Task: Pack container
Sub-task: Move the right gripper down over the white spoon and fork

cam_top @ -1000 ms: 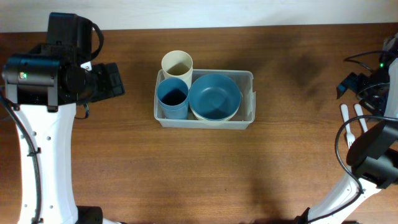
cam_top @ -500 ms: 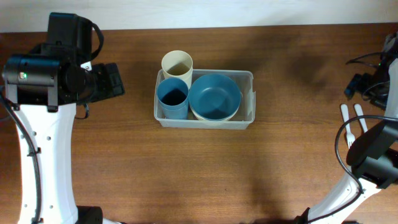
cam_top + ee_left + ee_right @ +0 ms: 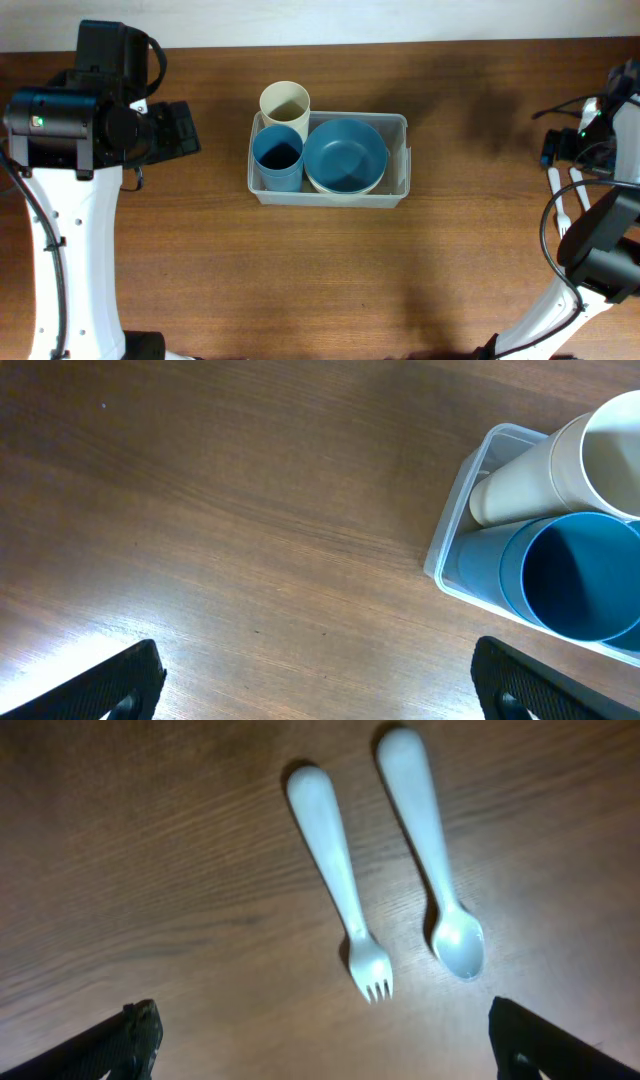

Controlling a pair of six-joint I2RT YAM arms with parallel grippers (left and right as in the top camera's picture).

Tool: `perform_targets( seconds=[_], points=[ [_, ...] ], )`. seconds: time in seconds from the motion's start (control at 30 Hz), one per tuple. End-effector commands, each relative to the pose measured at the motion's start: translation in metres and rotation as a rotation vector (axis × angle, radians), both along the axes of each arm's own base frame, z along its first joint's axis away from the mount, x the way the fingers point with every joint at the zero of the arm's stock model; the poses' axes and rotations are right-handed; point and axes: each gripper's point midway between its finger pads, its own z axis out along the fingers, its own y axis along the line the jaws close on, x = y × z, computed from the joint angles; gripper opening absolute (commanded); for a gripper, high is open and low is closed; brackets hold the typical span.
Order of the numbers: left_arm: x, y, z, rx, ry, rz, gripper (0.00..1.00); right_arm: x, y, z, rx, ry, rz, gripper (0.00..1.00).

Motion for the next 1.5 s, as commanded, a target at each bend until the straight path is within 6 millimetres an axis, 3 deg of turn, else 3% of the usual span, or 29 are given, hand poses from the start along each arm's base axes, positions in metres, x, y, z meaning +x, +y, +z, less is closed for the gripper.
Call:
perform_targets(
  seconds=[0.0, 0.27, 0.43, 0.77, 1.47],
  points=[
    [0.001, 0.003, -0.003, 0.008, 0.009, 0.021, 1.0, -0.009, 0.001, -0.01, 0.03, 0.021, 0.078, 0.99],
    [0.001, 0.003, -0.003, 0.008, 0.009, 0.021, 1.0, -0.014, -0.023, -0.03, -0.019, 0.02, 0.161, 0.99],
    [0.001, 0.003, -0.003, 0.008, 0.009, 0.021, 1.0, -0.011, -0.012, -0.042, 0.078, -0.033, 0.256, 0.99],
    [0.001, 0.003, -0.003, 0.008, 0.009, 0.021, 1.0, -0.023, -0.004, -0.075, 0.093, -0.012, 0.256, 0.99],
    [0.001, 0.003, -0.003, 0.008, 0.009, 0.021, 1.0, -0.019, -0.006, -0.101, 0.101, 0.004, 0.257, 0.99]
  ],
)
